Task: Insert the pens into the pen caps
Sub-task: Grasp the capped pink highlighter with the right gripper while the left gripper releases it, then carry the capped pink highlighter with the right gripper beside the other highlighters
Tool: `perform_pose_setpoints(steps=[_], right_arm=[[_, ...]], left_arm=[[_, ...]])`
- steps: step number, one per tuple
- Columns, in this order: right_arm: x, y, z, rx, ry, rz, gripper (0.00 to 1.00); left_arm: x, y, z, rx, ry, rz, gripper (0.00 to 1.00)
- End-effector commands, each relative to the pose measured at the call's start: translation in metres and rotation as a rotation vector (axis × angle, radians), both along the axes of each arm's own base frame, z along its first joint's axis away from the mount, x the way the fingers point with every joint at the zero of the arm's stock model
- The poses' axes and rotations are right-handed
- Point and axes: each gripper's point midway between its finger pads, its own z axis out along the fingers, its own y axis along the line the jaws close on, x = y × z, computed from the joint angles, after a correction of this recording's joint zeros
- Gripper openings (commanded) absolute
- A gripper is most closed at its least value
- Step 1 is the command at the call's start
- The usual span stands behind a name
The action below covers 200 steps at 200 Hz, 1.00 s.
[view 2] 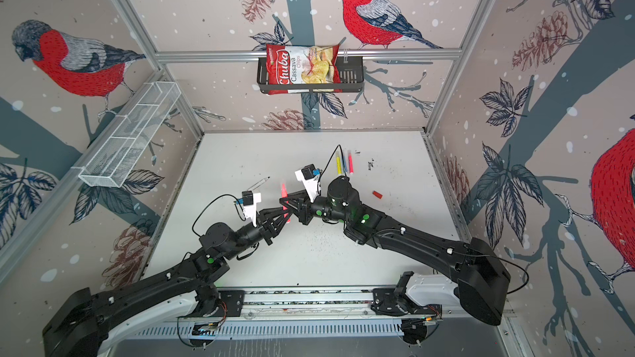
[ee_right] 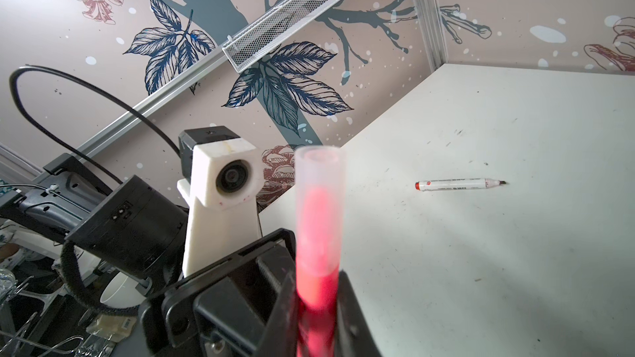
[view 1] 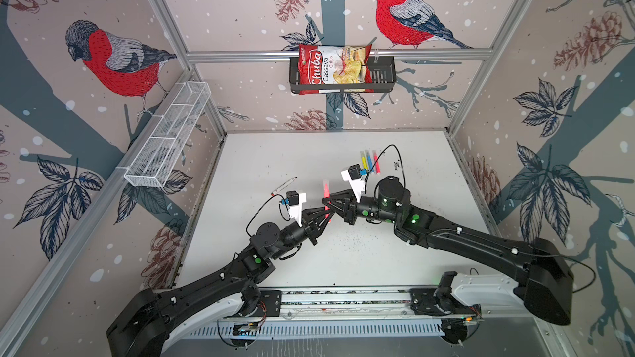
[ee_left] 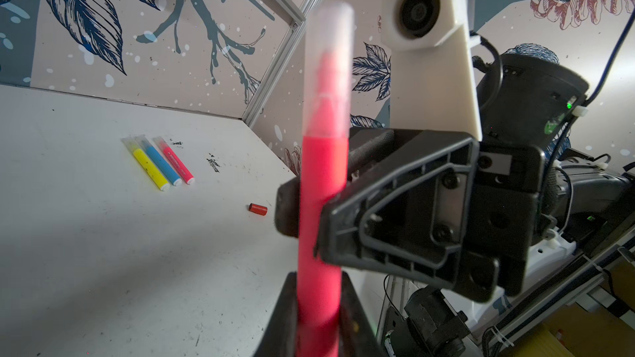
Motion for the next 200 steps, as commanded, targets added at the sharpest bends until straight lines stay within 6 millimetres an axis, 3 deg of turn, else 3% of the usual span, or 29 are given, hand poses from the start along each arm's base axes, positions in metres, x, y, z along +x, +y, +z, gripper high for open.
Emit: perform_pose_setpoints(steps=[1, 20, 52, 79, 84, 120, 161, 200], right_arm=[[-0.001, 0.001, 0.000, -0.008, -0.013, 0.005, 0.06], [0.001, 0.000, -0.003, -0.018, -0.013, -0.006, 0.06], [0.011, -0.004, -0.007, -0.043, -0.011, -0.059, 0.06], [0.044, -0.021, -0.013, -0.121, 0.018, -0.225, 0.04], [0.053, -0.022, -0.026, -0.156, 0.045, -0.249, 0.05], [0.091, -0.050, -0.043, -0.217, 0.122, -0.371, 0.09], [0.131, -0.077, -0.074, -0.357, 0.181, -0.481, 0.10], [0.169, -0.081, -0.113, -0.516, 0.236, -0.500, 0.12]], left_arm=[[-0.005, 0.000, 0.016, -0.048, -0.048, -0.025, 0.02], [-0.005, 0.000, 0.016, -0.050, -0.047, -0.019, 0.03], [-0.003, 0.004, 0.014, -0.049, -0.039, 0.003, 0.15], [0.000, 0.011, 0.012, -0.040, -0.028, 0.040, 0.28], [0.000, 0.011, 0.012, -0.037, -0.027, 0.047, 0.30], [0.005, 0.020, 0.004, -0.001, -0.002, 0.099, 0.44], [0.006, 0.027, -0.002, 0.026, 0.015, 0.131, 0.45], [0.004, 0.028, -0.005, 0.036, 0.027, 0.126, 0.45]])
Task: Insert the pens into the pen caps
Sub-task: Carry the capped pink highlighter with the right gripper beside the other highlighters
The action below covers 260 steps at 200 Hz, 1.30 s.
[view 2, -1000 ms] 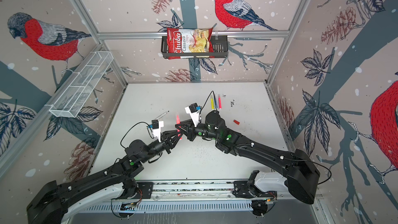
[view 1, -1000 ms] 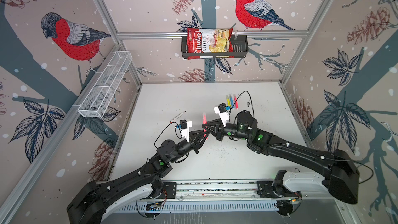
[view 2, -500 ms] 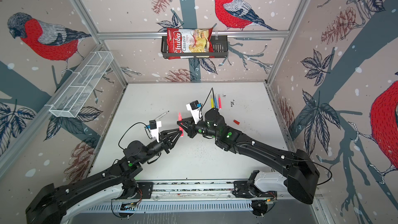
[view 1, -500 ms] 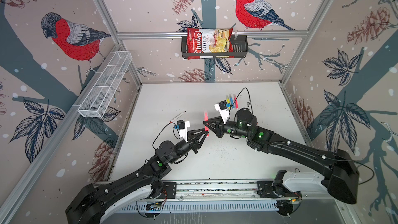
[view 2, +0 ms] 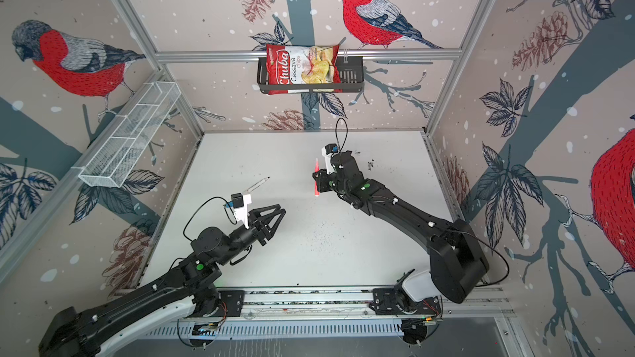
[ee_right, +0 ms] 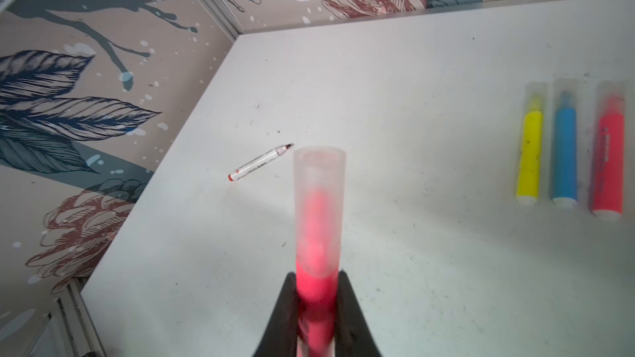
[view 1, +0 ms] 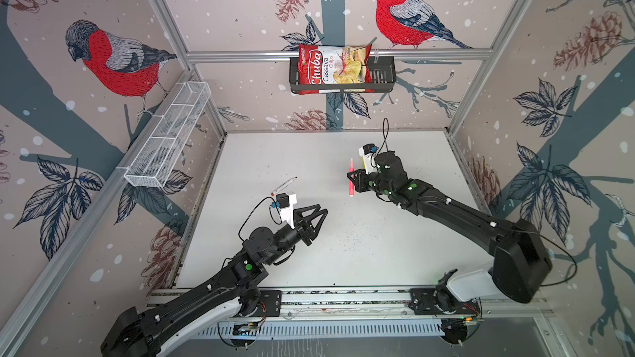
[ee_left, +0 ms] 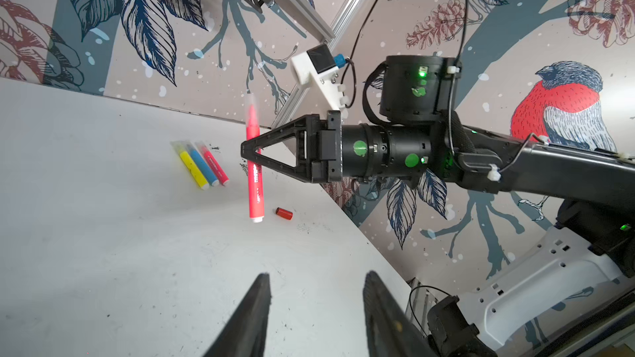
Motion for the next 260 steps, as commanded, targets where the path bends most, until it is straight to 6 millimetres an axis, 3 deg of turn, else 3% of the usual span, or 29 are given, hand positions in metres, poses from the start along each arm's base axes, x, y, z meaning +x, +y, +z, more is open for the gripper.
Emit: perform_pose_setpoints(steps=[1, 71, 103, 162, 209, 260], right_arm=[[0.015, -0.006, -0.028, -0.119, 0.057, 0.003, 0.12], [0.090, 0.008, -0.108, -0.452, 0.168, -0.035, 0.13], [0.116, 0.017, -0.132, -0.532, 0.195, -0.053, 0.13], [0.150, 0.018, -0.145, -0.654, 0.154, -0.097, 0.16], [0.167, -0.005, -0.170, -0.763, 0.161, -0.140, 0.15], [0.182, -0.038, -0.173, -0.823, 0.153, -0.221, 0.16]], left_arm=[[0.000, 0.000, -0.002, 0.013, 0.004, 0.003, 0.45], [-0.005, -0.001, -0.018, 0.086, 0.061, 0.005, 0.46], [-0.012, -0.003, -0.021, 0.104, 0.065, 0.005, 0.46], [-0.014, -0.004, -0.022, 0.151, 0.059, 0.014, 0.46], [-0.013, -0.005, -0.020, 0.157, 0.055, 0.012, 0.46], [-0.013, -0.008, -0.017, 0.166, 0.047, 0.002, 0.46]])
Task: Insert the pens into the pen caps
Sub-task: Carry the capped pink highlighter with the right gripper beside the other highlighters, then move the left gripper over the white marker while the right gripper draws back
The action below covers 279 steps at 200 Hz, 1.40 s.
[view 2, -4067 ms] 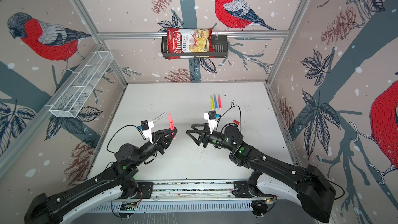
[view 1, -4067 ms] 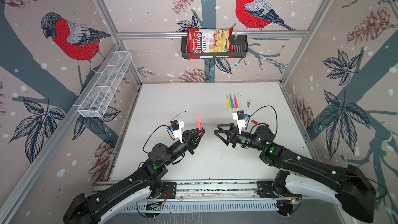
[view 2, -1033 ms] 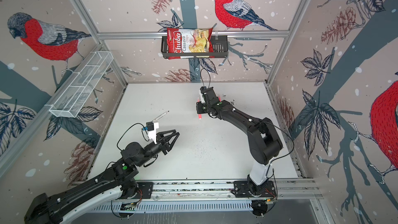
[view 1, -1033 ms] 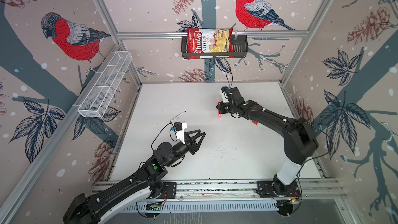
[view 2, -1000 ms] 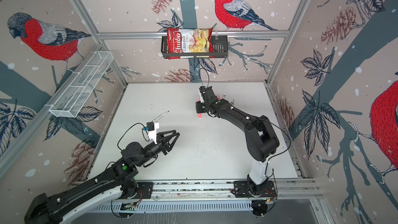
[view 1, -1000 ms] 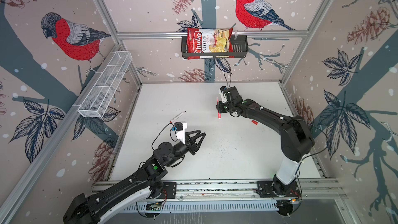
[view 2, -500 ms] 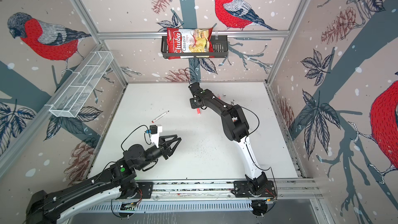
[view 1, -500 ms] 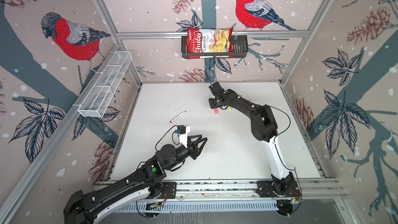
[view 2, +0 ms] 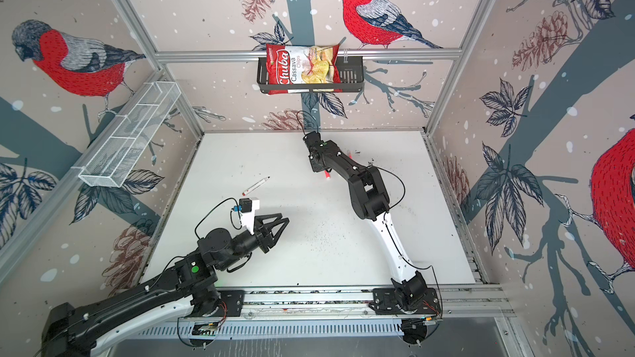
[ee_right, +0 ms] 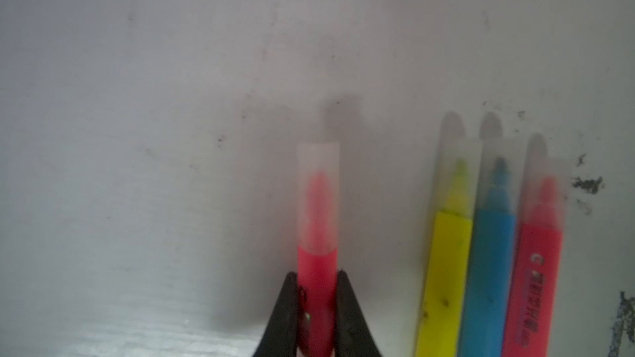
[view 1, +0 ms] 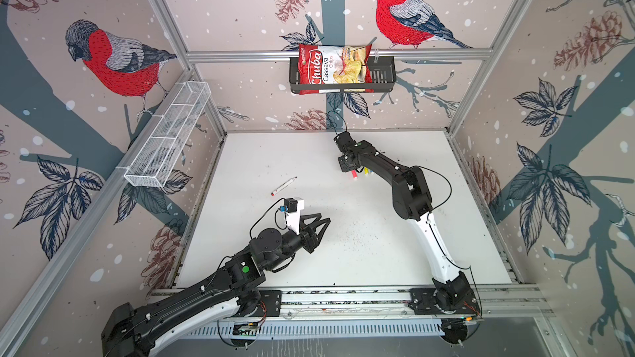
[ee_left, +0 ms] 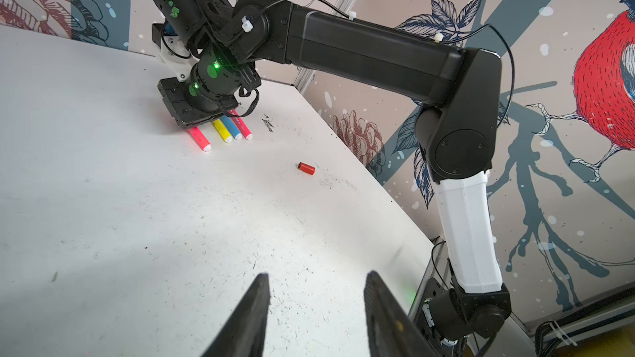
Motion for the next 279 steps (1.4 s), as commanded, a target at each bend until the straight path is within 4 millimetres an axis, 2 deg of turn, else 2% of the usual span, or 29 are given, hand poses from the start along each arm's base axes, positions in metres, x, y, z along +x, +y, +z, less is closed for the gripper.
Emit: perform_pose_setpoints(steps=[1, 41, 80, 120, 152, 185, 213, 251, 279], right_arm=[[0.003, -0.021, -0.004, -0.083, -0.005, -0.031, 0.17], [0.010, -0.041, 0.004, -0.143, -0.040, -0.070, 0.24], [0.012, -0.037, 0.022, -0.133, -0.071, -0.071, 0.36], [0.006, -0.031, 0.042, -0.122, -0.104, -0.071, 0.36], [-0.005, -0.023, 0.067, -0.059, -0.131, -0.057, 0.36], [-0.024, -0.015, 0.102, 0.088, -0.157, -0.012, 0.39], [-0.045, -0.017, 0.124, 0.183, -0.178, 0.015, 0.45], [-0.077, -0.031, 0.142, 0.269, -0.201, 0.024, 0.53], [-0.104, -0.044, 0.146, 0.320, -0.213, 0.030, 0.56]], left_arm=[[0.000, -0.001, 0.008, 0.004, -0.029, -0.008, 0.46], [0.000, -0.003, 0.010, 0.001, -0.034, -0.014, 0.46], [-0.001, -0.006, 0.011, 0.001, -0.034, -0.024, 0.46], [-0.001, -0.002, 0.012, 0.003, -0.039, -0.010, 0.46], [0.002, 0.002, 0.010, 0.044, -0.038, 0.011, 0.46], [0.006, 0.007, 0.009, 0.097, -0.042, 0.045, 0.47], [0.017, 0.017, 0.006, 0.155, -0.033, 0.120, 0.47], [0.045, 0.025, -0.007, 0.215, 0.054, 0.183, 0.47], [0.070, 0.043, -0.011, 0.212, 0.083, 0.261, 0.51]])
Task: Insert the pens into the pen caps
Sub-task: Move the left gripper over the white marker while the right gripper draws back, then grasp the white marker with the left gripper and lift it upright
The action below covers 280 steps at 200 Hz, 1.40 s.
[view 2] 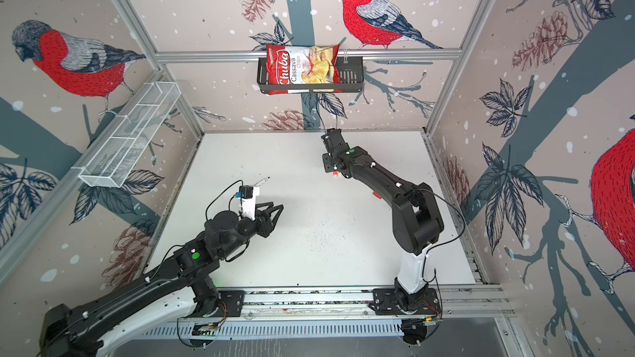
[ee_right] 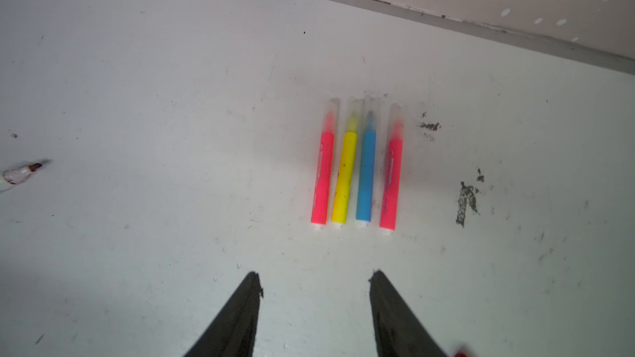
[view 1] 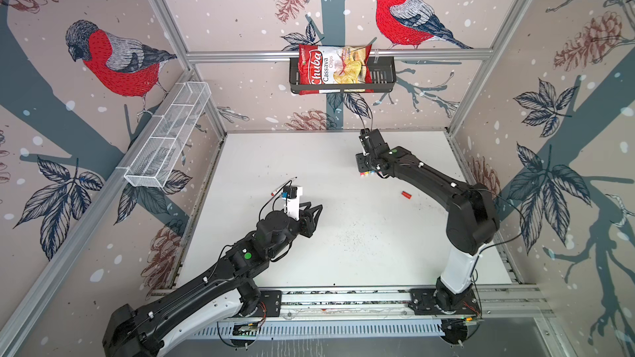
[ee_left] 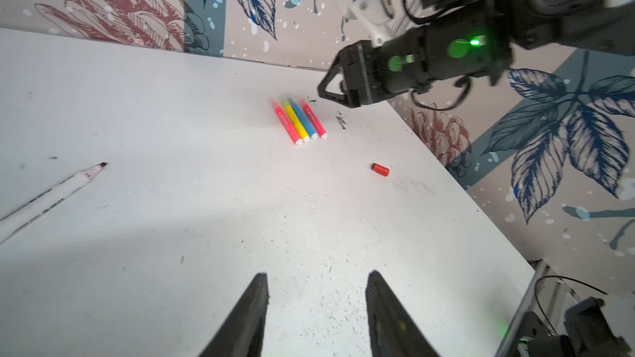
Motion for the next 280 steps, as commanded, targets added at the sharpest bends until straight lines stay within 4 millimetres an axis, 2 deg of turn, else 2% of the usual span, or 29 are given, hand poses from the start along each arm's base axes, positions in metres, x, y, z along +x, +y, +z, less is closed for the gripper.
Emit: perform_pose_setpoints(steps=[1, 31, 62, 100, 120, 128, 132, 154, 174, 216, 280], right_arm=[[-0.012, 0.000, 0.011, 0.090, -0.038, 0.013, 0.56], [-0.036, -0.026, 0.005, 0.140, -0.045, -0.022, 0.57], [-0.063, -0.047, -0.013, 0.198, -0.015, -0.038, 0.59], [-0.091, -0.065, -0.031, 0.270, 0.005, -0.063, 0.60], [-0.101, -0.074, -0.036, 0.301, 0.006, -0.082, 0.61], [-0.104, -0.079, -0.044, 0.296, 0.021, -0.098, 0.61], [-0.105, -0.081, -0.038, 0.308, 0.004, -0.102, 0.61], [-0.111, -0.092, -0.041, 0.315, 0.003, -0.128, 0.61], [-0.114, -0.101, -0.043, 0.326, 0.004, -0.151, 0.62], [-0.120, -0.109, -0.042, 0.347, 0.004, -0.170, 0.63], [-0.121, -0.108, -0.039, 0.375, 0.000, -0.162, 0.65]], left_arm=[[0.015, 0.011, 0.001, -0.014, 0.018, 0.040, 0.52], [0.054, 0.044, -0.024, -0.074, 0.116, 0.133, 0.53], [0.087, 0.080, -0.050, -0.085, 0.187, 0.252, 0.53], [0.116, 0.103, -0.070, -0.074, 0.216, 0.341, 0.53], [0.130, 0.115, -0.078, -0.061, 0.237, 0.382, 0.54], [0.136, 0.120, -0.083, -0.040, 0.253, 0.399, 0.54], [0.139, 0.123, -0.086, -0.020, 0.260, 0.410, 0.54], [0.154, 0.135, -0.097, 0.093, 0.312, 0.464, 0.54], [0.164, 0.140, -0.109, 0.182, 0.364, 0.480, 0.54], [0.174, 0.143, -0.151, 0.288, 0.498, 0.469, 0.53], [0.174, 0.144, -0.173, 0.336, 0.542, 0.455, 0.52]])
